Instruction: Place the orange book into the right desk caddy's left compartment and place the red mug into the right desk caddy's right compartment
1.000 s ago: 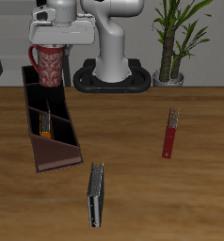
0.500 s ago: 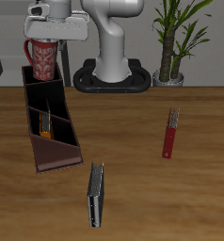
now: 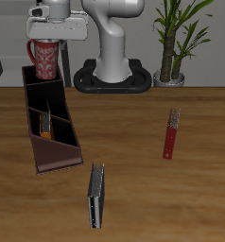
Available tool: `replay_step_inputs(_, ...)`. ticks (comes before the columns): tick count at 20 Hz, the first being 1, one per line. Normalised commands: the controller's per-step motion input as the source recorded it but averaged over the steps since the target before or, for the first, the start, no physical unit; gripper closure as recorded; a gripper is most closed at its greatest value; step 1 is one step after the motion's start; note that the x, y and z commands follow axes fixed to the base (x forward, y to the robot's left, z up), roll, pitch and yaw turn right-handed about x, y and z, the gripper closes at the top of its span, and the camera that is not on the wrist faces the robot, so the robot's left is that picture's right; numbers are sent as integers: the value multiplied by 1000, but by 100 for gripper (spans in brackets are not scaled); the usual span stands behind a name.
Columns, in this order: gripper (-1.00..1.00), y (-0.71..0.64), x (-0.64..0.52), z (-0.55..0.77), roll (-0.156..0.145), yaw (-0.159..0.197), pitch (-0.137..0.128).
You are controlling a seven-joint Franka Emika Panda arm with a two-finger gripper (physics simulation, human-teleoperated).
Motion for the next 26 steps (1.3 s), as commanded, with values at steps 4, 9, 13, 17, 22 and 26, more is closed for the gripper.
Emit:
replay_step_inputs(4, 100, -55, -313, -36, 20, -17, -19)
replay_step_inputs(9, 100, -69, -361, -2, 14, -7, -44)
replay_step_inputs(13, 100, -151, -228, -49, 6, -18, -6)
replay_step_inputs(17, 100, -135, -243, -75, 4, -6, -13)
replay_step_inputs(22, 100, -145, -68, -19, -7, -34, 8)
replay_step_inputs(26, 100, 30, -19, -45, 7, -4, 6)
